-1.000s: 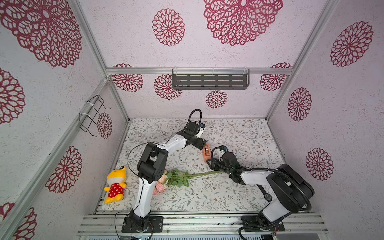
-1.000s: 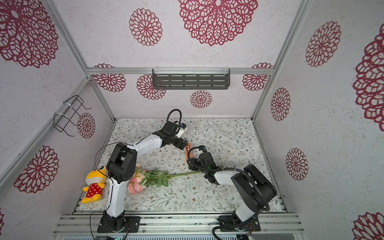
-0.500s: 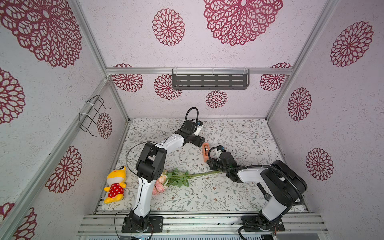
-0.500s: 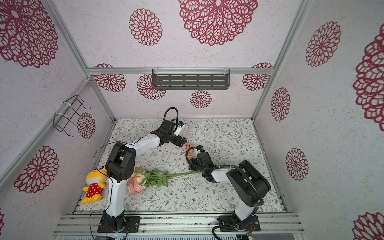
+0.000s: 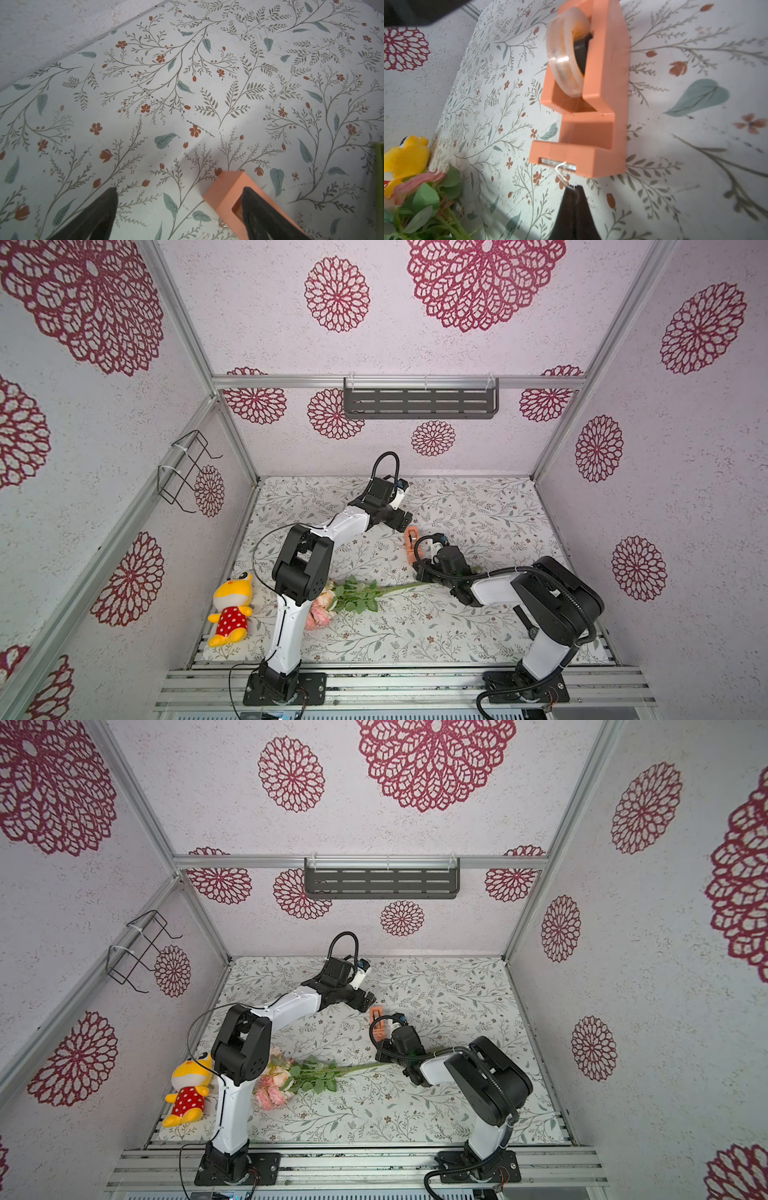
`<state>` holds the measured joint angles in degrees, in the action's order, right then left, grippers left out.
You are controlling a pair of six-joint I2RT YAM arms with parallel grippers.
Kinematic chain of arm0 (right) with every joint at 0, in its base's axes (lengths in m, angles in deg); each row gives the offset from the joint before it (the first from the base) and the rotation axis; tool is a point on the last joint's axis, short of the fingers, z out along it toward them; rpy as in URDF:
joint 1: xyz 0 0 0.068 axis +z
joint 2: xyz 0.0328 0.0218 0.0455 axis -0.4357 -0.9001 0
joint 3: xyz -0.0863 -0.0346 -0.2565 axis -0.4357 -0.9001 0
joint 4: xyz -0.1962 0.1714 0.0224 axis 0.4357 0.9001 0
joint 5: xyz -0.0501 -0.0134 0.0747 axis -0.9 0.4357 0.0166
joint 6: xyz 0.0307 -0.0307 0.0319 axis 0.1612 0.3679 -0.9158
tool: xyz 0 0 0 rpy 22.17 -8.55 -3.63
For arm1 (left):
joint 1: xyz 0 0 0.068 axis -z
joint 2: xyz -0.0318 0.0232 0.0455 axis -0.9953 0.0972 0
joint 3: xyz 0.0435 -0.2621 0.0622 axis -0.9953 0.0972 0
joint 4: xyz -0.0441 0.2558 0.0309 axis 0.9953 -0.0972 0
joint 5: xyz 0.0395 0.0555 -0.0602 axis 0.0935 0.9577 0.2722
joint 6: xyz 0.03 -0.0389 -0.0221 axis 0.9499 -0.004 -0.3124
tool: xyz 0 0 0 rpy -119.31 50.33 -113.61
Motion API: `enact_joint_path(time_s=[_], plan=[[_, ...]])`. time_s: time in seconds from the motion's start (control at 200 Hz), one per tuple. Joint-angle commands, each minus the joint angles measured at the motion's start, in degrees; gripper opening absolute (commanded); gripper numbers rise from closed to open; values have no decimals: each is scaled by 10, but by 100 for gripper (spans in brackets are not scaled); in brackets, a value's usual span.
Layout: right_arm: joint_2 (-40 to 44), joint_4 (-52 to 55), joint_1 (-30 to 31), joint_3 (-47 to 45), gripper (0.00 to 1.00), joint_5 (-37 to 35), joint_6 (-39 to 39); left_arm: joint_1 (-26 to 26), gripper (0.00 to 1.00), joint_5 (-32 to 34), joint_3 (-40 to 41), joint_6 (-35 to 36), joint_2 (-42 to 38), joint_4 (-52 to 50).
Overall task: Wrap bouquets with tape
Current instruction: Tear off the tape using the Tape Cutter, then pick up the unwrapped bouquet from the center of the board.
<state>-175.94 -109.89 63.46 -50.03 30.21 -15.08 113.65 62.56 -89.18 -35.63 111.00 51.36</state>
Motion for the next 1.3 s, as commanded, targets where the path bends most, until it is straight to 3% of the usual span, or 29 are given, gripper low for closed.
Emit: enact_joint_path(time_s=[0.0,0.495,0.776,0.816,0.851,0.961,1.096,1.296], plan=[[-8,-22,5,-16,0,7,-23,7,96,-7,-11,8,2,-7],[-25,-6,11,-53,0,-6,-76,10,96,-16,-14,25,12,-13],[-3,1,14,-44,0,-13,-58,6,97,-14,-10,31,10,-16],[11,21,14,-30,25,-14,-46,4,97,-11,-9,31,5,-19],[26,40,14,-20,34,-12,-31,3,97,-10,-5,31,-2,-19],[86,125,15,19,42,-41,15,0,98,7,24,39,-45,-13],[131,197,14,44,51,-65,51,-3,98,79,90,60,-145,-4],[142,226,14,56,53,-60,81,-9,98,119,221,109,-290,36]])
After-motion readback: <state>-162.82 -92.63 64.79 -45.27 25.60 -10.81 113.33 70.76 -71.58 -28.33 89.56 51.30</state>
